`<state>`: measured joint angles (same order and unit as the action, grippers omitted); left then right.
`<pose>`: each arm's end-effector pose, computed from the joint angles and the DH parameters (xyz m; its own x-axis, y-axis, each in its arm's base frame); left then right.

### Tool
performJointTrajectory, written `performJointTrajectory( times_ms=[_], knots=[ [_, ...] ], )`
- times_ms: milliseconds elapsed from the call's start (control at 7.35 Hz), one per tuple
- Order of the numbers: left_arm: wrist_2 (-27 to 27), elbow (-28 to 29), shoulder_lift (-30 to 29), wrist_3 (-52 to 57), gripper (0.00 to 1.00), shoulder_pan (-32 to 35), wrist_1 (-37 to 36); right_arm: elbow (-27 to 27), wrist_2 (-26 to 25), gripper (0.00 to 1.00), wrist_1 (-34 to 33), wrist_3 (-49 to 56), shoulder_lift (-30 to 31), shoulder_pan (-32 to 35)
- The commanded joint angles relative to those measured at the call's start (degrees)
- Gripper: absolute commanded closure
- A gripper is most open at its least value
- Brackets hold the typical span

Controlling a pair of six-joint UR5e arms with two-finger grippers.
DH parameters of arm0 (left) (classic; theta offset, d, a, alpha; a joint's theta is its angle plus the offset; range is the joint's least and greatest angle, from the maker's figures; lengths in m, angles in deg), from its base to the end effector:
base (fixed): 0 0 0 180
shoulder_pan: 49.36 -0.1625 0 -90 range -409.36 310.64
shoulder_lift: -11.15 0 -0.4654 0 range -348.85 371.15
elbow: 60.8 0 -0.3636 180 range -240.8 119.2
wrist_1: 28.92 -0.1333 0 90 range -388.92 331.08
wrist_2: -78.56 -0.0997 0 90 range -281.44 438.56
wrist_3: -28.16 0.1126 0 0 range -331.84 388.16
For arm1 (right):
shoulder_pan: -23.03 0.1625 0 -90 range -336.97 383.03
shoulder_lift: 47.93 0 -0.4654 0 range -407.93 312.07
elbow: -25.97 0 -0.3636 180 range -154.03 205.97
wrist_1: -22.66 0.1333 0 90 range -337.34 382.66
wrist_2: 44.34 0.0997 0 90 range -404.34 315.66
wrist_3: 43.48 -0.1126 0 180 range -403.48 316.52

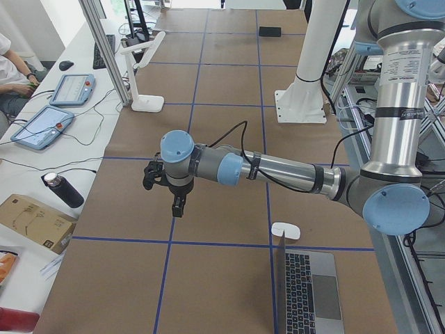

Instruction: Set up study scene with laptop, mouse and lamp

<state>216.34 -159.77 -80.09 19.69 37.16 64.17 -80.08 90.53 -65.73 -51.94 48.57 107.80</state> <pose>-0.0205 -0.4845 0.6140 0.6619 0.0655 -0.7467 0.0388 0.9918 0.1214 0.0154 -0.4223 0.6236 0.6989 -0.0547 0.7131 -0.0135 0.9959 0.0896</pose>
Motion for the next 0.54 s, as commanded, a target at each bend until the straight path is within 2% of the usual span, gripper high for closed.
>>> performJointTrajectory(
  times_ms=[0, 408],
  knots=[
    [1.7, 0.2, 0.2, -0.4, 0.01, 0.0, 0.0, 0.1, -0.1, 0.01, 0.1, -0.1, -0.2, 0.0],
    [1.4, 0.4, 0.5, -2.6, 0.01, 0.1, -0.3, -0.9, 0.5, 0.01, 1.2, -0.2, 0.3, 0.0]
  ],
)
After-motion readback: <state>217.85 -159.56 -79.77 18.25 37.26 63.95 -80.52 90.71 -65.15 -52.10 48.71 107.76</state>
